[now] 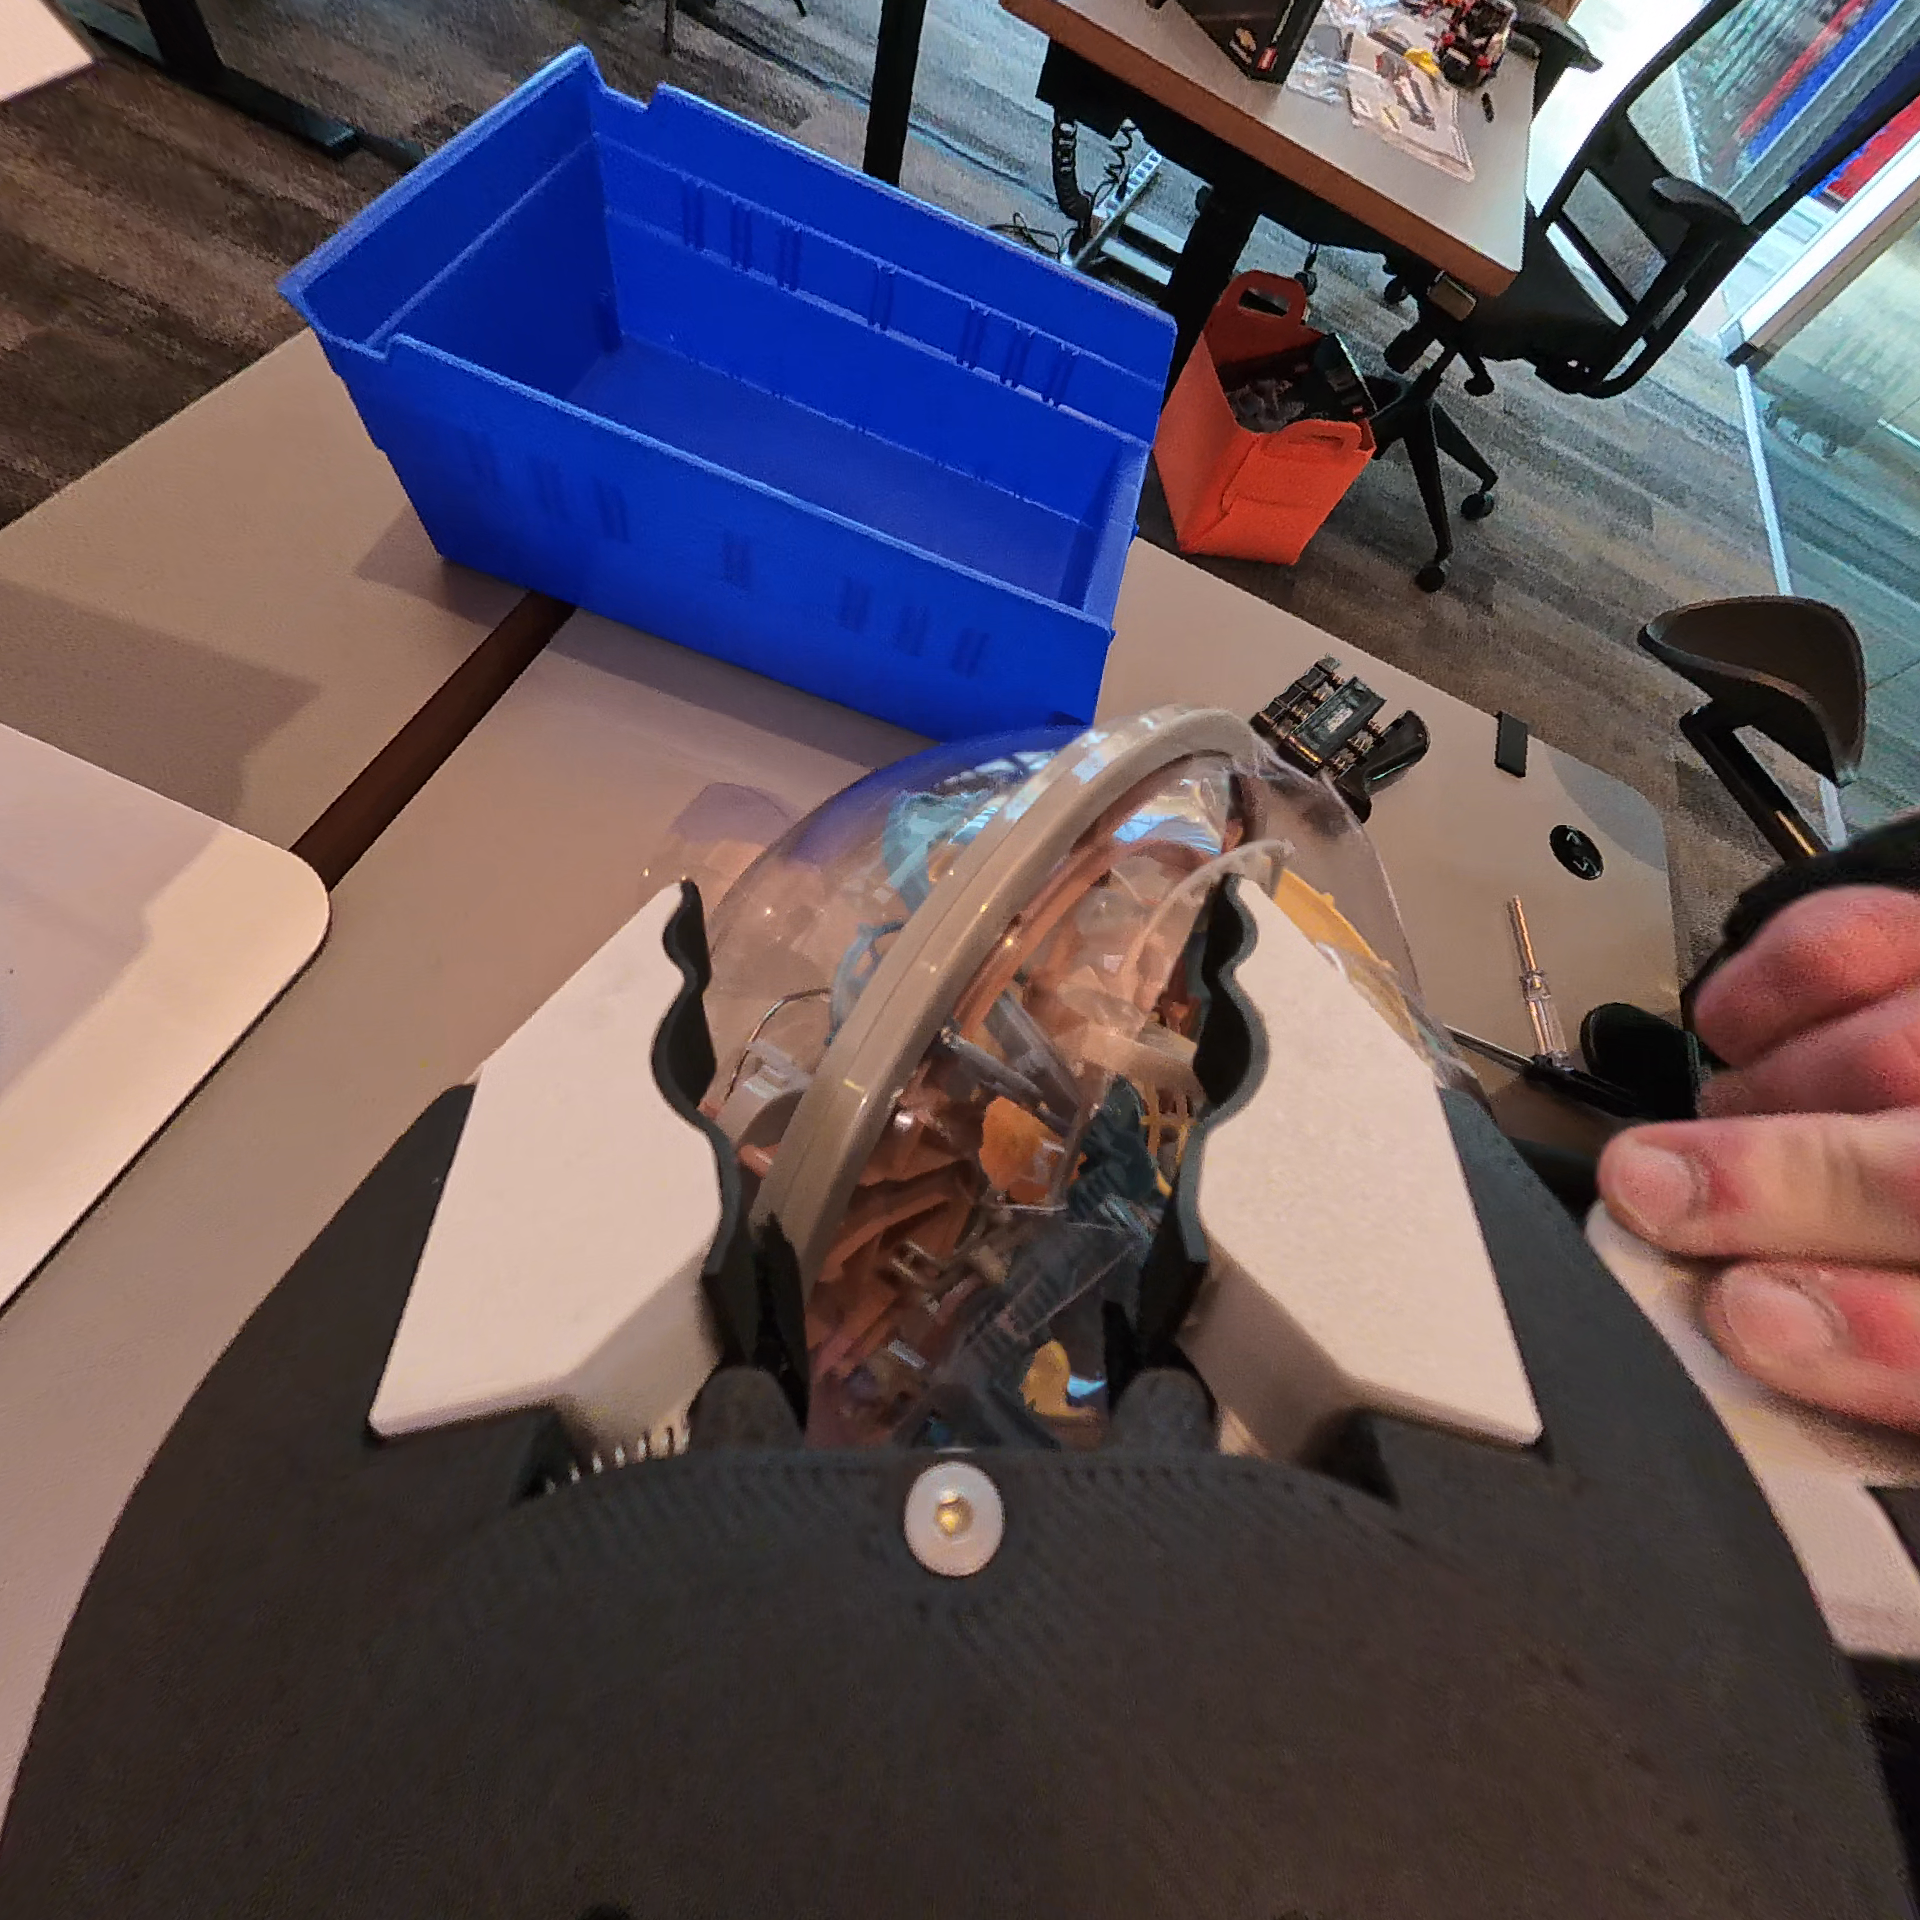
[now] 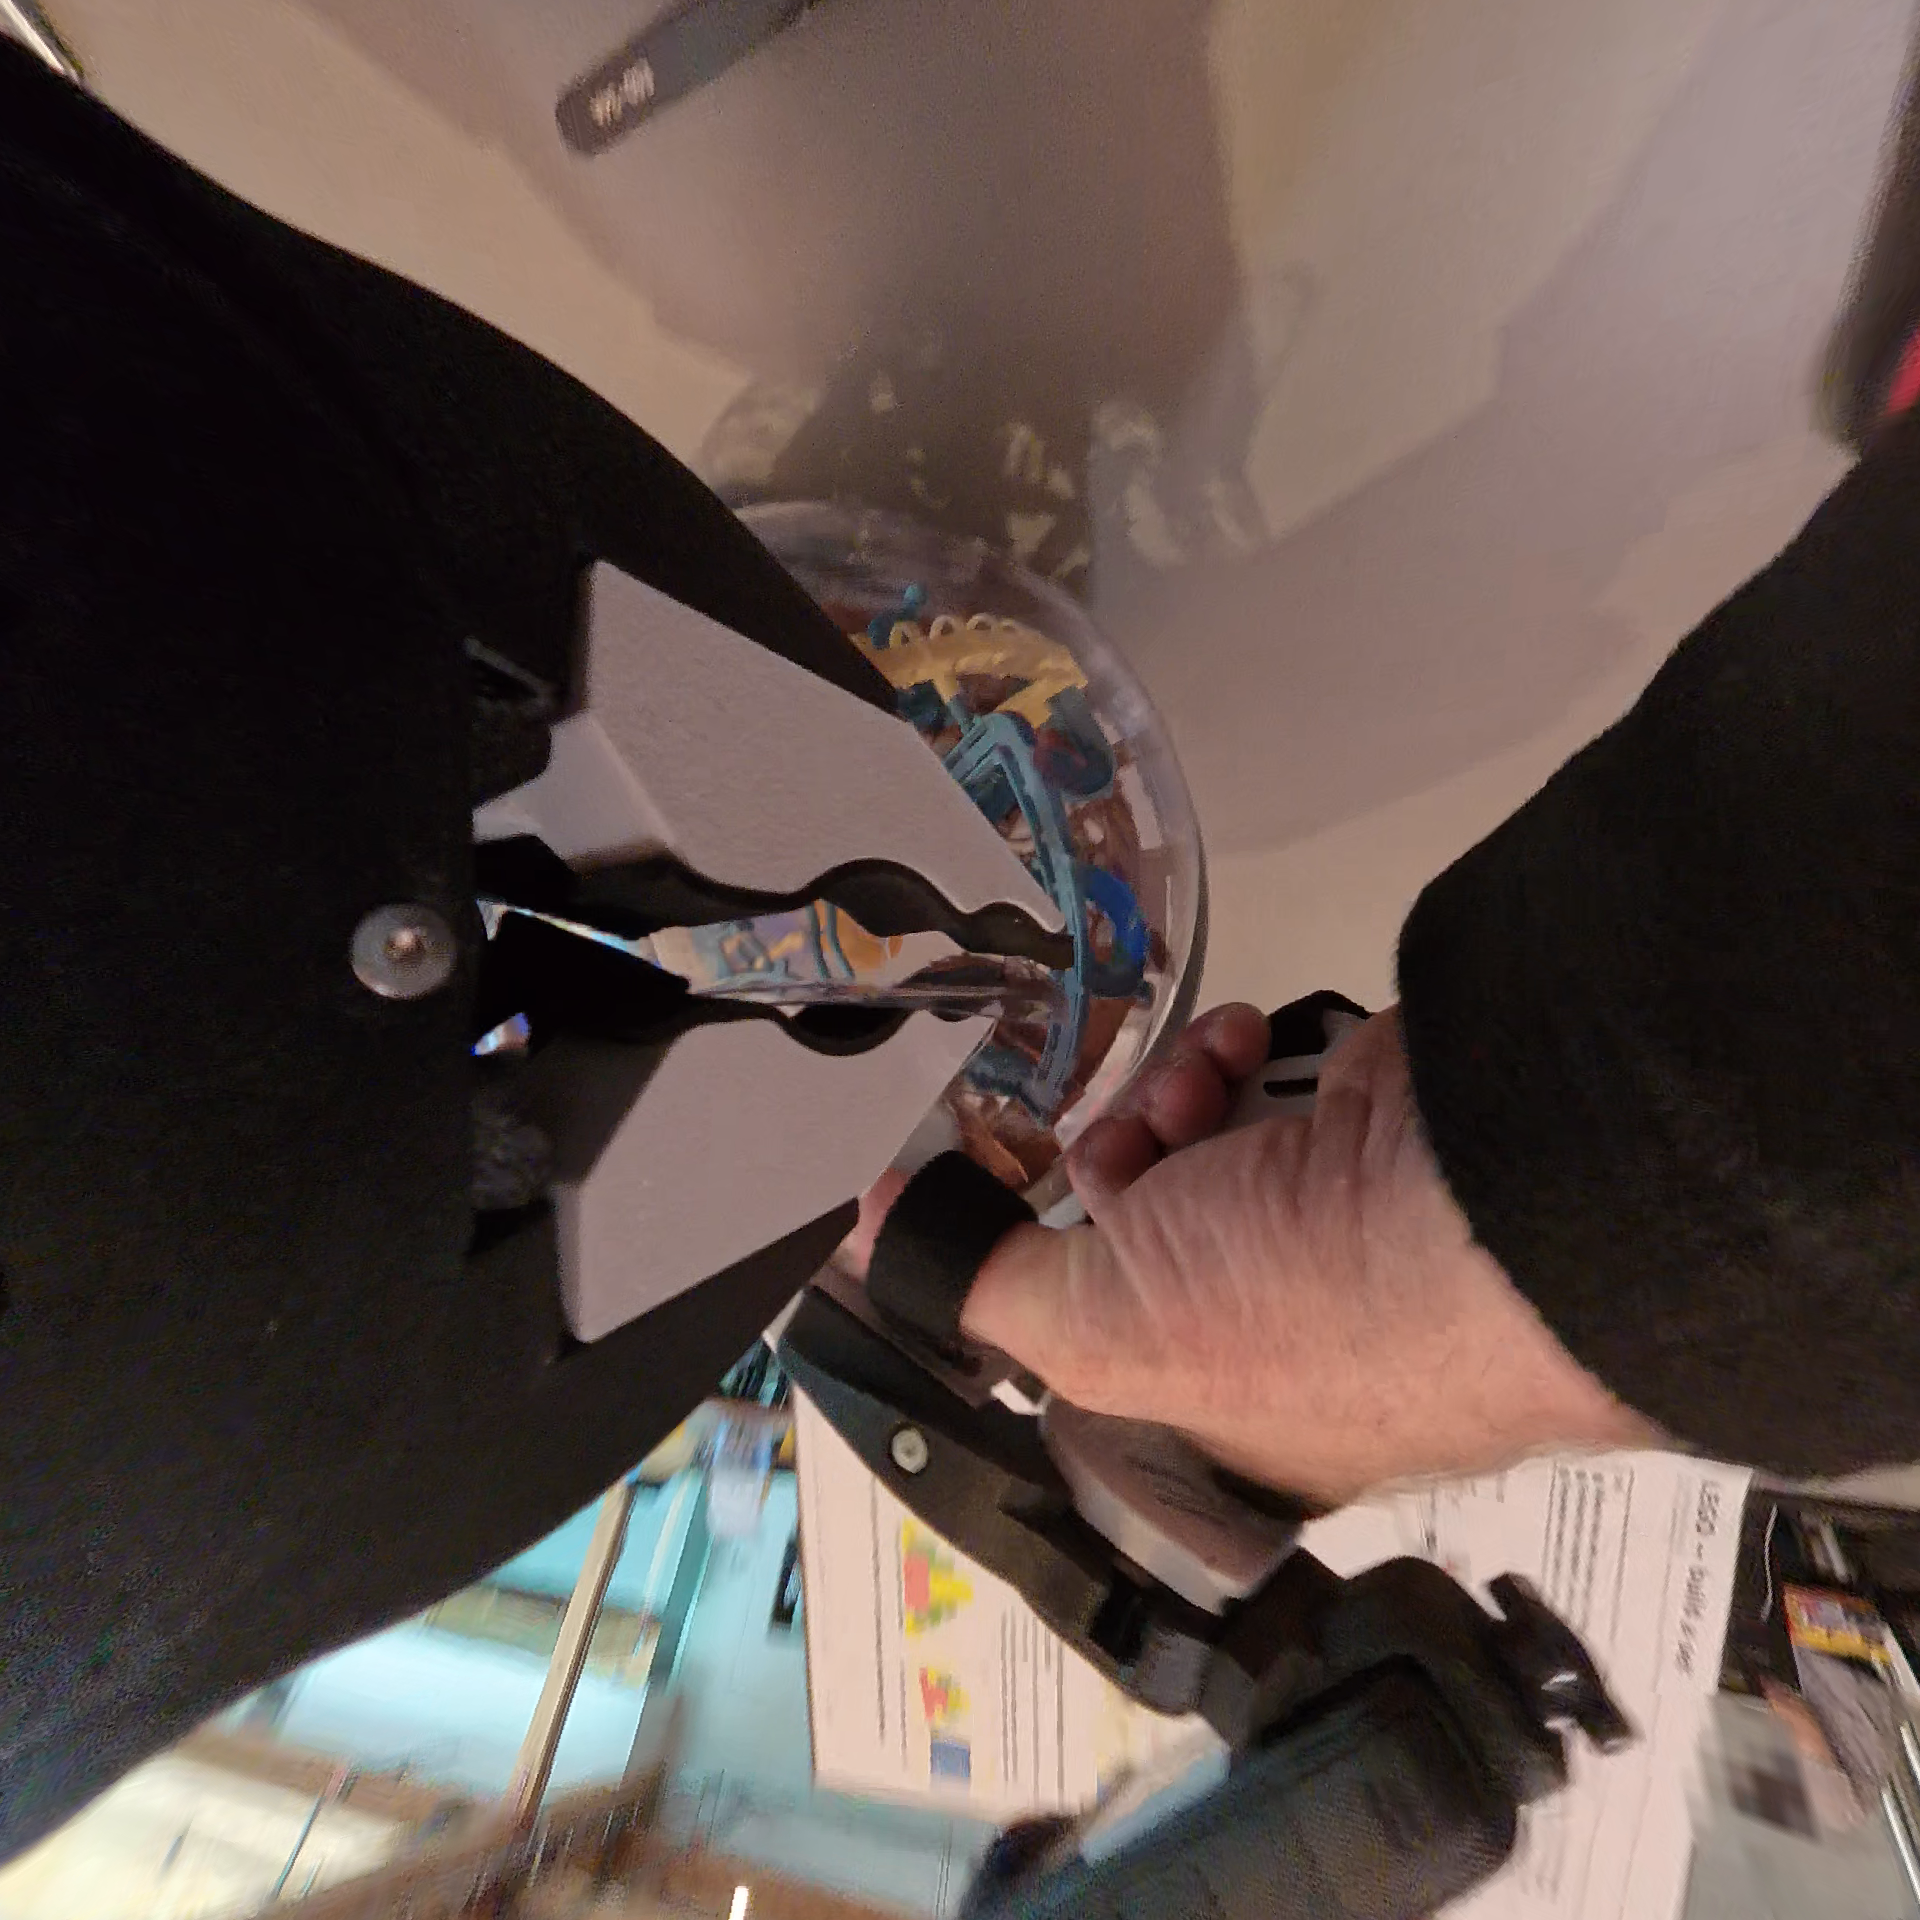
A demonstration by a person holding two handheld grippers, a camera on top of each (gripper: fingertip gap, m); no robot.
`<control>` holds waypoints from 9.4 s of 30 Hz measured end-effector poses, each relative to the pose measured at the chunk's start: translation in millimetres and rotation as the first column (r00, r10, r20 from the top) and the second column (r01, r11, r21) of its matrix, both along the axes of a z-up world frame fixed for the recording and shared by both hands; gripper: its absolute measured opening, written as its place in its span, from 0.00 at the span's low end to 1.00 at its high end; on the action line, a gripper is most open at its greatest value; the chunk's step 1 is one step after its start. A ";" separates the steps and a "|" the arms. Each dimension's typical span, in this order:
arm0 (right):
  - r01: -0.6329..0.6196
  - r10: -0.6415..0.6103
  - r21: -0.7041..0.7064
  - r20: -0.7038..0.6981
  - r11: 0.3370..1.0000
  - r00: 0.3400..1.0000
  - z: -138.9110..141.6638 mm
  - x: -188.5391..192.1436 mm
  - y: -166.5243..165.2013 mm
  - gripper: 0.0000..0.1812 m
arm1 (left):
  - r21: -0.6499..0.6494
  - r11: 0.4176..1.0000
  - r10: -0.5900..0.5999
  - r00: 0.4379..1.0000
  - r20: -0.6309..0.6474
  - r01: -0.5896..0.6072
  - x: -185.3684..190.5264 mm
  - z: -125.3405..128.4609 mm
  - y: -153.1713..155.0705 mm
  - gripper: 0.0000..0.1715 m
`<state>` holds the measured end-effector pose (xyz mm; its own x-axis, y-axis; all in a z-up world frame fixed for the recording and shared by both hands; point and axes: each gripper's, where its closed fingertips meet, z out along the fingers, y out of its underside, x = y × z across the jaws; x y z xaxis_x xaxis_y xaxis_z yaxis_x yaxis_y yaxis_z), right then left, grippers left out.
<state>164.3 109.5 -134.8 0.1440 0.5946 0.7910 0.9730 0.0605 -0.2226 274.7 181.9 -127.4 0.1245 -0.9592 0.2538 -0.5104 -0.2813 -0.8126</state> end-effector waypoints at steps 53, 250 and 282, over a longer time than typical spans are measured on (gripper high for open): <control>-0.004 -0.236 -0.296 -0.773 0.955 0.589 28.4 65.1 -76.1 0.44 | 0.679 0.729 -0.080 0.996 -0.039 0.085 -68.1 53.5 -161.2 0.53; -0.192 -0.175 -0.244 -0.933 0.951 0.315 55.5 67.9 -28.3 0.00 | 0.631 0.264 -0.152 0.678 -0.719 0.729 -53.8 -46.4 -155.8 0.51; -0.020 -0.159 -0.181 -0.905 0.983 0.395 51.2 61.2 23.1 0.01 | 0.706 0.367 -0.001 0.759 -0.651 0.606 -66.9 -34.8 -105.2 0.71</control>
<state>225.5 132.6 -83.6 0.7715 0.6327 0.0666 0.1787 -0.1152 -0.9771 207.7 76.7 -162.2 -0.4261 -0.5881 -0.6874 -0.7511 0.6536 -0.0936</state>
